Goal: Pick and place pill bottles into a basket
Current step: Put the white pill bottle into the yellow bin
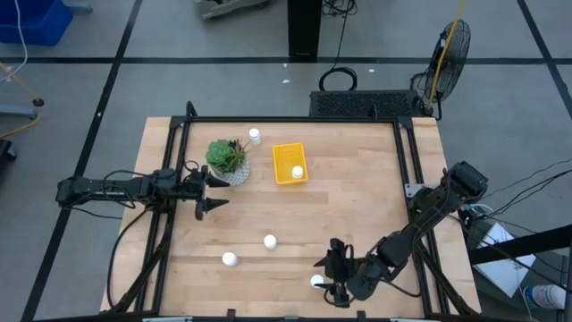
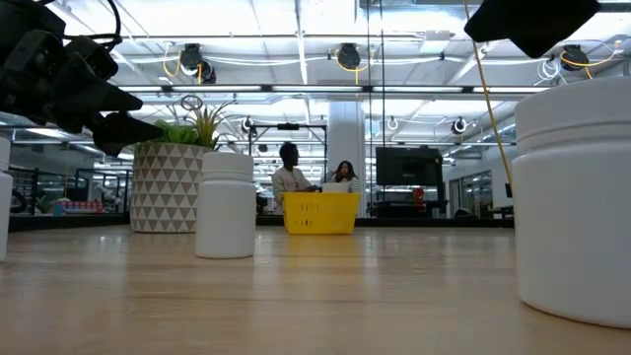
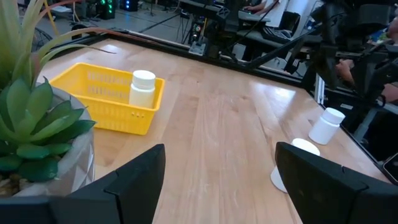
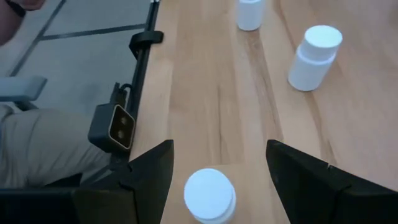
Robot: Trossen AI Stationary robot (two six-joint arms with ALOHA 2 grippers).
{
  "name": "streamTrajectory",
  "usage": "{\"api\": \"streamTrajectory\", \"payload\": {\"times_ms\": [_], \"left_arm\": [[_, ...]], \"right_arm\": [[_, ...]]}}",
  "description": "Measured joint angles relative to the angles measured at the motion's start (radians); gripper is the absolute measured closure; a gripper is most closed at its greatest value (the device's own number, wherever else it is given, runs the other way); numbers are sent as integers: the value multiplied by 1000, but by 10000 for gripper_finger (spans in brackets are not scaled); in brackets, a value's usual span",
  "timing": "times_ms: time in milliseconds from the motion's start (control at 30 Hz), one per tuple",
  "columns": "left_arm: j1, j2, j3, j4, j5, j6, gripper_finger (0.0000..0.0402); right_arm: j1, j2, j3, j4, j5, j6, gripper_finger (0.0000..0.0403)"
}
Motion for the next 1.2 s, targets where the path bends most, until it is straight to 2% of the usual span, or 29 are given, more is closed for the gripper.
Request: {"api": "streamTrajectory", "payload": {"times_ms": [400, 633, 833, 1200], "left_arm": [[0, 0, 0, 1, -6, 31, 92], [0, 0, 0, 2, -6, 32, 92], [0, 0, 0, 2, -7, 32, 92], [0, 0, 0, 3, -8, 32, 92]], "right_arm": [[2, 75, 0, 4, 3, -12, 156], [7, 78, 0, 7, 1, -21, 156], [44, 105, 9, 115, -9, -80, 156], [50, 121, 37, -4, 32, -85, 156]]}}
